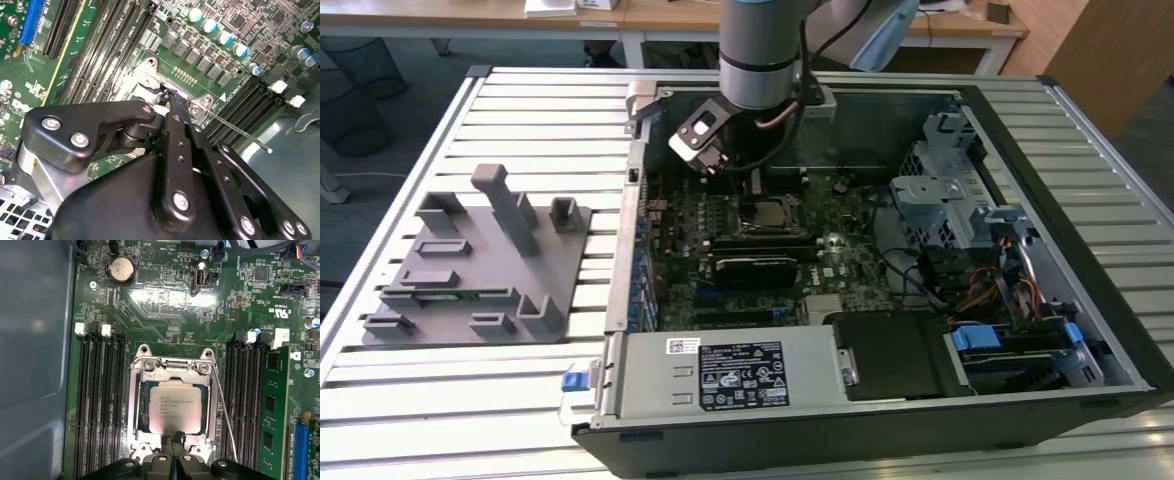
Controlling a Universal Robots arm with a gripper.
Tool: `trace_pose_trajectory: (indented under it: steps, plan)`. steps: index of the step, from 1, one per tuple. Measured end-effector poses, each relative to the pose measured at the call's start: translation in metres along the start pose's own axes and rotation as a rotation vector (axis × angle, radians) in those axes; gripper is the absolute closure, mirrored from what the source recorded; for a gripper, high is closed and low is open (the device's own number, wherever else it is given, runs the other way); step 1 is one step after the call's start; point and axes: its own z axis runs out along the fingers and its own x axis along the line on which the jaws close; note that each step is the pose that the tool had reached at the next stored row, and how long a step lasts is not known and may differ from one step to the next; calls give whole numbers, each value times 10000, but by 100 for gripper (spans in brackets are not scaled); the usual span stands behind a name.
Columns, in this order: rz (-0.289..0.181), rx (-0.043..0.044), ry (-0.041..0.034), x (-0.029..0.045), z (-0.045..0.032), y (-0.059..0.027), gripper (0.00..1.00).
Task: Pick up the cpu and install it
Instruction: 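Close the cpu cover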
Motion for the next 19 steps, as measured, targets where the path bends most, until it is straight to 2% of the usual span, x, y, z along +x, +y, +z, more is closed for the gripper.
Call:
trace_pose_trajectory:
  steps: [5, 11, 19]
  plan:
    - [-3, 49, 23, -1, -31, 19, 89]
    - [-3, 70, 20, -8, -29, 158, 89]
    - [-3, 71, 20, -13, -28, 253, 89]
